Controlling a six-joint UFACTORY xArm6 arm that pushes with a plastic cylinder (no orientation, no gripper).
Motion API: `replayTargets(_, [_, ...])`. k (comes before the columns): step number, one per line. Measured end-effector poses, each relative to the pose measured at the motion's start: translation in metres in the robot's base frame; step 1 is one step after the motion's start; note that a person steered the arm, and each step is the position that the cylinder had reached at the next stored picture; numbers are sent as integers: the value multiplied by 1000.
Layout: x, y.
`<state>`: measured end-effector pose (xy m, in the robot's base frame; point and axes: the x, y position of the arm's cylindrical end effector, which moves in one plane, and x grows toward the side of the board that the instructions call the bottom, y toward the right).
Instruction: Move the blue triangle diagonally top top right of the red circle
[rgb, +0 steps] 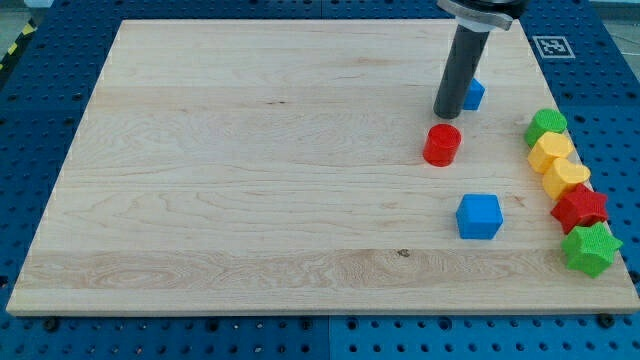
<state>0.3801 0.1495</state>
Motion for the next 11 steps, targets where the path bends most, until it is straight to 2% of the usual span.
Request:
replayTargets(1, [-1,-14])
replayTargets(4, [-54,-24])
replayTargets(9, [-41,45])
replayTargets(11, [-40,10])
